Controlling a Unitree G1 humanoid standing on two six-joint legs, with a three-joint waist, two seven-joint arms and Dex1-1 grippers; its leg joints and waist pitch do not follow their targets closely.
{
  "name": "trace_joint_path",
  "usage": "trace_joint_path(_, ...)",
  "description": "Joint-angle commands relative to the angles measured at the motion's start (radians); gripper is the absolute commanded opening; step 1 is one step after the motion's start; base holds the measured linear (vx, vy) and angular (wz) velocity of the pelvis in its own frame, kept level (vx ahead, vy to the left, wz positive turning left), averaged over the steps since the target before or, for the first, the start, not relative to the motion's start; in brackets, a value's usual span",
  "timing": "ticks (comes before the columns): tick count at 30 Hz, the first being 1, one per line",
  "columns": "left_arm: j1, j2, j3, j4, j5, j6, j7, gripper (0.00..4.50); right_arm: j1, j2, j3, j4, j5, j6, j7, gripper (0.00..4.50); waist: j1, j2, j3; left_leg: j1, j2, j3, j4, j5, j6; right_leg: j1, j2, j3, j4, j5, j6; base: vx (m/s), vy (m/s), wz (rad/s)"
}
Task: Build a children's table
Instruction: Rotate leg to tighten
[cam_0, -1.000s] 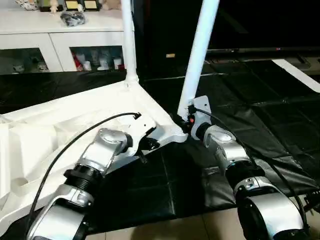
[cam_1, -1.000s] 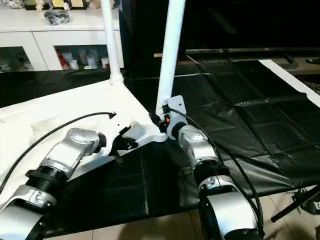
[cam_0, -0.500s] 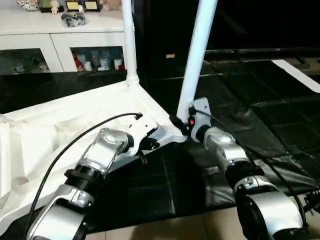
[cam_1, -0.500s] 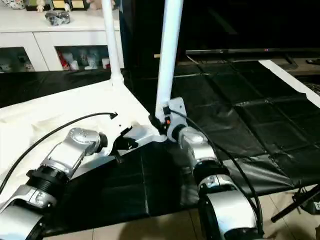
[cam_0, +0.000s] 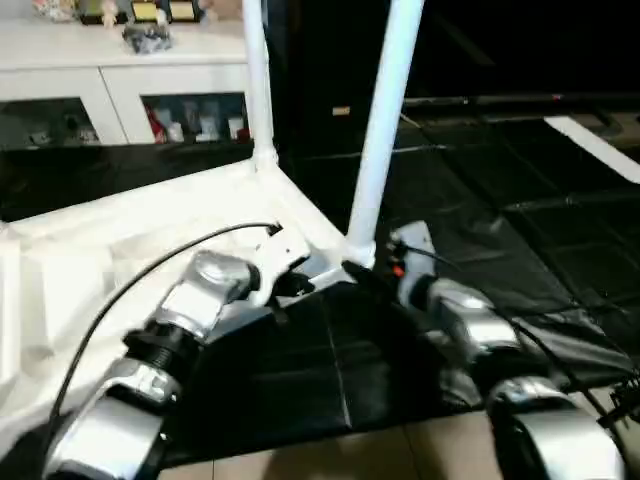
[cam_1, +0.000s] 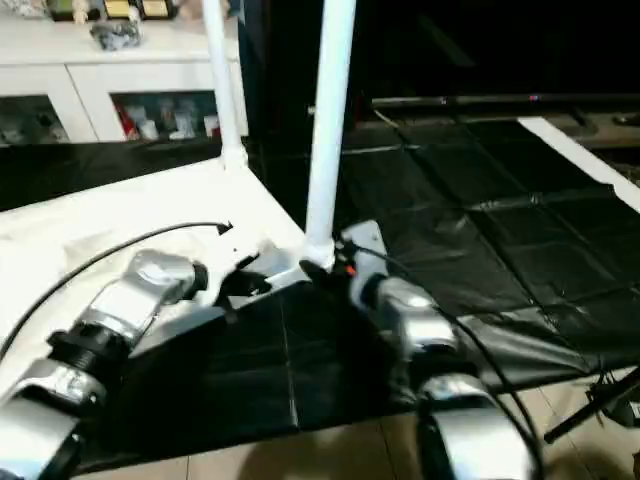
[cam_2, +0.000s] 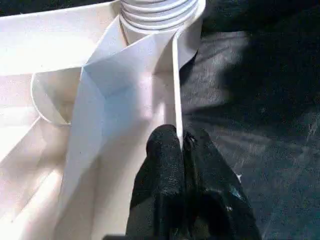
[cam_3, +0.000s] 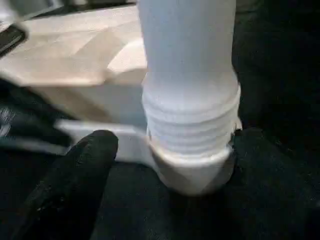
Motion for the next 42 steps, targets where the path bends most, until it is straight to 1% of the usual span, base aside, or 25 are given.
trace_joint_path(1,-0.040,0.028,-0.024,0.000,0.017,-0.072,-0.056,0.00,0.022,-0.048,0.015,-0.058,0.011,0.017,0.079,4.44,0.008,0.010,-0.062,-0.009,0.032,-0.014,-0.065,-0.156,0.069,0.057,-0.076,0.068,-0.082,-0.223,-0.144,0.000,0.000,0.00)
trace_joint_path(2,-0.040,0.031,-0.027,0.002,0.018,-0.079,-0.064,0.00,0.024,-0.056,0.015,-0.065,0.012,0.019,0.087,4.47,0.011,0.008,-0.063,-0.012,0.033,-0.013,-0.064,-0.150,0.074,0.060,-0.076,0.069,-0.078,-0.206,-0.147,0.000,0.000,0.00)
trace_joint_path(3,-0.040,0.043,-0.040,0.012,0.021,-0.114,-0.096,0.00,0.031,-0.090,0.018,-0.096,0.013,0.020,0.117,4.47,0.016,0.007,-0.065,-0.010,0.032,-0.012,-0.062,-0.135,0.078,0.059,-0.077,0.069,-0.078,-0.195,-0.149,0.000,0.000,0.00)
trace_joint_path(4,-0.040,0.043,-0.040,0.012,0.021,-0.114,-0.096,0.00,0.031,-0.090,0.018,-0.096,0.013,0.020,0.117,4.47,0.017,0.006,-0.065,-0.012,0.032,-0.011,-0.061,-0.127,0.081,0.059,-0.076,0.070,-0.075,-0.184,-0.149,0.000,0.000,0.00)
trace_joint_path(5,-0.040,0.048,-0.043,0.016,0.019,-0.122,-0.111,0.00,0.036,-0.109,0.021,-0.114,0.009,0.006,0.129,4.47,0.021,0.007,-0.067,-0.011,0.033,-0.010,-0.060,-0.108,0.082,0.057,-0.076,0.070,-0.071,-0.163,-0.154,0.000,0.000,0.00)
trace_joint_path(6,-0.040,0.059,-0.056,0.028,0.017,-0.174,-0.154,0.00,0.046,-0.146,0.031,-0.149,-0.013,-0.031,0.148,4.47,0.027,0.004,-0.067,-0.015,0.031,-0.010,-0.058,-0.096,0.087,0.058,-0.077,0.070,-0.071,-0.154,-0.152,0.000,0.000,0.00)
trace_joint_path(8,-0.043,0.065,-0.062,0.044,0.012,-0.190,-0.189,0.00,0.054,-0.170,0.035,-0.182,-0.014,-0.021,0.190,4.47,0.032,0.003,-0.069,-0.016,0.031,-0.008,-0.056,-0.079,0.096,0.056,-0.074,0.071,-0.066,-0.131,-0.151,0.000,0.000,0.00)
trace_joint_path(10,-0.043,0.076,-0.075,0.055,0.020,-0.232,-0.213,0.00,0.062,-0.197,0.047,-0.218,-0.016,-0.015,0.233,4.47,0.039,0.002,-0.070,-0.020,0.032,-0.008,-0.053,-0.068,0.104,0.057,-0.075,0.071,-0.062,-0.112,-0.152,0.000,0.000,0.00)
trace_joint_path(11,-0.041,0.082,-0.081,0.058,0.021,-0.251,-0.233,0.00,0.065,-0.212,0.055,-0.240,-0.012,-0.001,0.264,4.47,0.042,0.001,-0.070,-0.021,0.033,-0.008,-0.052,-0.063,0.107,0.054,-0.075,0.071,-0.061,-0.103,-0.155,0.000,0.000,0.00)
trace_joint_path(13,-0.037,0.093,-0.095,0.057,0.022,-0.283,-0.272,0.00,0.067,-0.233,0.070,-0.281,0.005,0.030,0.337,4.47,0.050,0.002,-0.068,-0.020,0.033,-0.007,-0.052,-0.077,0.114,0.053,-0.074,0.069,-0.064,-0.115,-0.153,0.000,0.000,0.00)
trace_joint_path(14,-0.035,0.100,-0.105,0.057,0.019,-0.306,-0.310,0.00,0.068,-0.247,0.095,-0.310,0.016,0.038,0.399,4.47,0.051,0.001,-0.068,-0.020,0.035,-0.007,-0.053,-0.086,0.111,0.052,-0.075,0.070,-0.064,-0.129,-0.150,0.000,0.000,0.00)
trace_joint_path(15,-0.034,0.101,-0.110,0.055,0.018,-0.315,-0.327,0.00,0.068,-0.251,0.111,-0.316,0.012,0.031,0.419,4.47,0.054,0.001,-0.067,-0.019,0.035,-0.006,-0.054,-0.100,0.107,0.051,-0.076,0.069,-0.068,-0.156,-0.142,0.000,0.000,0.00)
trace_joint_path(18,-0.033,0.103,-0.120,0.051,0.017,-0.332,-0.359,0.00,0.066,-0.250,0.139,-0.319,-0.005,0.009,0.439,4.47,0.057,0.002,-0.065,-0.015,0.038,-0.007,-0.057,-0.116,0.087,0.047,-0.078,0.070,-0.073,-0.193,-0.138,0.000,0.000,0.00)
trace_joint_path(19,-0.033,0.103,-0.125,0.051,0.017,-0.340,-0.372,0.00,0.060,-0.244,0.147,-0.310,-0.017,0.000,0.435,4.47,0.057,0.002,-0.065,-0.015,0.038,-0.007,-0.057,-0.116,0.087,0.047,-0.078,0.070,-0.073,-0.193,-0.138,0.000,0.000,0.00)
trace_joint_path(21,-0.035,0.103,-0.133,0.053,0.022,-0.354,-0.386,0.00,0.047,-0.235,0.160,-0.290,-0.036,-0.014,0.438,4.47,0.060,0.001,-0.065,-0.014,0.038,-0.007,-0.058,-0.118,0.073,0.046,-0.079,0.072,-0.070,-0.190,-0.142,0.000,0.000,0.00)
trace_joint_path(22,-0.038,0.101,-0.138,0.055,0.028,-0.363,-0.387,0.00,0.035,-0.226,0.168,-0.271,-0.046,-0.024,0.445,4.47,0.061,0.002,-0.067,-0.014,0.038,-0.007,-0.057,-0.116,0.072,0.046,-0.080,0.072,-0.069,-0.185,-0.143,0.000,0.000,0.00)
trace_joint_path(25,-0.042,0.095,-0.141,0.060,0.030,-0.368,-0.388,0.00,0.014,-0.212,0.181,-0.249,-0.048,-0.006,0.466,4.47,0.062,0.003,-0.066,-0.015,0.039,-0.008,-0.058,-0.114,0.071,0.047,-0.079,0.071,-0.066,-0.176,-0.148,0.000,0.000,0.00)
trace_joint_path(27,-0.043,0.094,-0.141,0.061,0.030,-0.376,-0.396,0.00,0.000,-0.203,0.197,-0.233,-0.047,0.004,0.474,4.47,0.065,0.000,-0.066,-0.015,0.041,-0.008,-0.058,-0.114,0.072,0.047,-0.080,0.072,-0.066,-0.174,-0.146,0.000,0.000,0.00)
trace_joint_path(29,-0.043,0.095,-0.140,0.061,0.030,-0.379,-0.400,0.00,-0.004,-0.200,0.200,-0.226,-0.047,0.004,0.473,4.47,0.066,0.001,-0.067,-0.016,0.042,-0.009,-0.058,-0.103,0.070,0.047,-0.080,0.072,-0.063,-0.161,-0.148,0.000,0.000,0.00)
trace_joint_path(34,-0.044,0.101,-0.141,0.062,0.031,-0.387,-0.412,0.00,-0.024,-0.188,0.194,-0.192,-0.042,0.004,0.487,3.94,0.068,0.001,-0.069,-0.019,0.040,-0.008,-0.056,-0.085,0.074,0.049,-0.081,0.073,-0.059,-0.130,-0.157,0.000,0.000,0.00)
trace_joint_path(35,-0.044,0.102,-0.141,0.062,0.030,-0.388,-0.412,0.00,-0.027,-0.187,0.191,-0.186,-0.041,0.001,0.488,3.94,0.067,0.002,-0.068,-0.018,0.041,-0.008,-0.057,-0.091,0.073,0.047,-0.081,0.073,-0.060,-0.136,-0.158,0.000,0.000,0.00)
trace_joint_path(36,-0.043,0.104,-0.142,0.062,0.030,-0.388,-0.413,0.00,-0.030,-0.186,0.190,-0.180,-0.038,0.008,0.497,3.77,0.067,0.002,-0.067,-0.017,0.040,-0.007,-0.057,-0.101,0.071,0.047,-0.081,0.073,-0.062,-0.151,-0.156,0.000,0.000,0.00)
trace_joint_path(38,-0.043,0.105,-0.142,0.062,0.031,-0.389,-0.415,0.00,-0.032,-0.185,0.190,-0.174,-0.037,0.008,0.499,3.70,0.068,0.002,-0.066,-0.017,0.040,-0.007,-0.058,-0.110,0.066,0.047,-0.082,0.073,-0.065,-0.173,-0.149,0.000,0.000,0.00)
trace_joint_path(40,-0.042,0.106,-0.142,0.063,0.032,-0.390,-0.415,0.00,-0.034,-0.184,0.188,-0.167,-0.035,0.009,0.497,3.40,0.068,0.002,-0.066,-0.017,0.041,-0.008,-0.058,-0.109,0.064,0.047,-0.081,0.073,-0.065,-0.176,-0.145,0.000,0.000,0.00)
trace_joint_path(42,-0.042,0.106,-0.140,0.065,0.032,-0.392,-0.417,0.00,-0.039,-0.180,0.185,-0.155,-0.031,0.010,0.499,3.29,0.068,0.002,-0.067,-0.017,0.041,-0.008,-0.058,-0.109,0.063,0.047,-0.082,0.073,-0.065,-0.171,-0.146,0.000,0.000,0.00)
